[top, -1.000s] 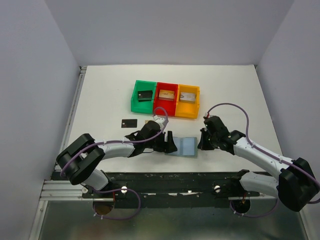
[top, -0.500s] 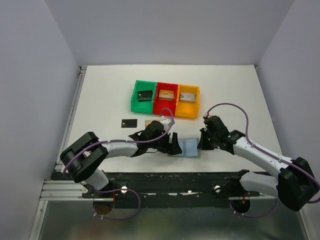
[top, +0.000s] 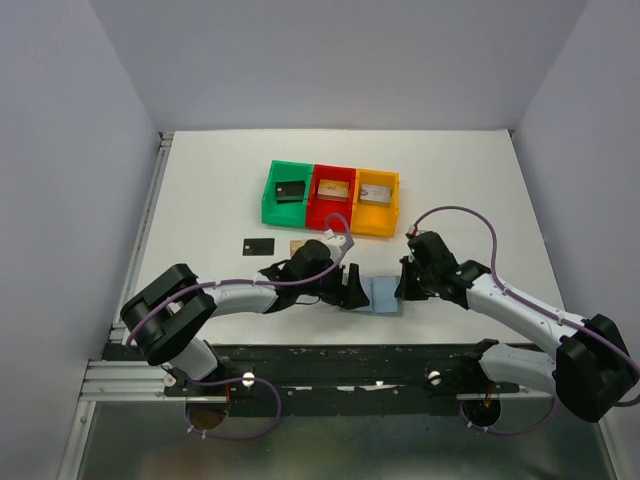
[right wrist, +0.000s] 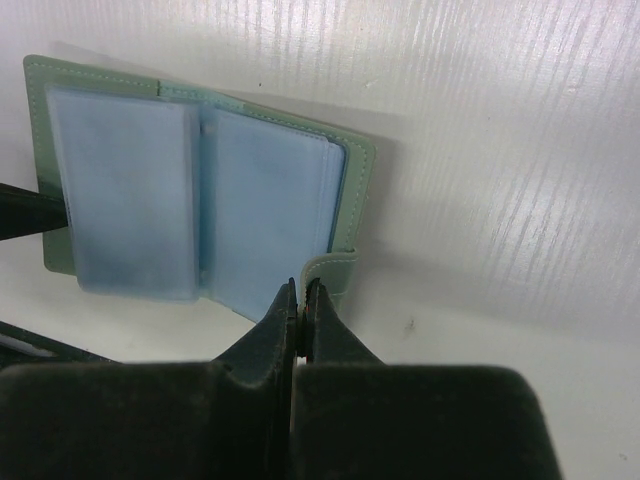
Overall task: Take the credit cards out of the card holder
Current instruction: Remove the credit card from the card holder.
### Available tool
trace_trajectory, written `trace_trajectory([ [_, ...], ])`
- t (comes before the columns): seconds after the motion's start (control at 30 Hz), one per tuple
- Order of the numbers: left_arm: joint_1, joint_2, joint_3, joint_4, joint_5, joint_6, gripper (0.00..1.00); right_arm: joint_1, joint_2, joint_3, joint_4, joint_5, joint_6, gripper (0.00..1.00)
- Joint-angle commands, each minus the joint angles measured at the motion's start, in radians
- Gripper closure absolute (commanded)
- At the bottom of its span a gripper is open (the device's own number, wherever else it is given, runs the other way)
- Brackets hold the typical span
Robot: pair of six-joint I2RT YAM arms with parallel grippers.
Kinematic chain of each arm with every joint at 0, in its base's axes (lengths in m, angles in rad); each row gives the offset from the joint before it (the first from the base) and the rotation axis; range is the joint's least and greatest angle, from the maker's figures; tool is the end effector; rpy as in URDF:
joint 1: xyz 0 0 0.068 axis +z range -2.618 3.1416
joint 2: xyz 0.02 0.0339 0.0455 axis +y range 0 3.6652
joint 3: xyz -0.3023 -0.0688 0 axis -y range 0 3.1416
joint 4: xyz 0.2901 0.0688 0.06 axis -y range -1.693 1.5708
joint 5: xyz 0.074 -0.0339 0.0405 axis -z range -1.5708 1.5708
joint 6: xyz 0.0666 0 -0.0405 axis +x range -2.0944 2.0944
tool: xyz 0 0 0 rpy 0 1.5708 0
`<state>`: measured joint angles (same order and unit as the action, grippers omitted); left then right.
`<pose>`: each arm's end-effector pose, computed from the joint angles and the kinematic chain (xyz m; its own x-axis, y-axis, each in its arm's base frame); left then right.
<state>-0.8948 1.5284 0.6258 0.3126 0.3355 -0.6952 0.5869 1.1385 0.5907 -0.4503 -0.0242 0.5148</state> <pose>0.2005 -0.2850 0.1488 -0.8488 0.0916 -0.5208 0.4741 0.5678 -0.6729 0.2060 0.1389 0.1700 -0.8871 0.0012 -0.4616 -0.1468 0.9474 0.2845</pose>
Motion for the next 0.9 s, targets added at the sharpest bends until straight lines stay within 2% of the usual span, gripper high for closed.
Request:
trace_trajectory([
  [0.0,-0.018,0.012,0.046,0.048,0.046,0.017,0.20,-0.002,-0.003,0.001,0.004,-0.025,-0.010,1.00],
  [0.87,-0.026,0.003,0.040,0.034,0.017,0.013,0.20,-0.002,-0.020,-0.008,-0.002,-0.010,-0.019,1.00],
])
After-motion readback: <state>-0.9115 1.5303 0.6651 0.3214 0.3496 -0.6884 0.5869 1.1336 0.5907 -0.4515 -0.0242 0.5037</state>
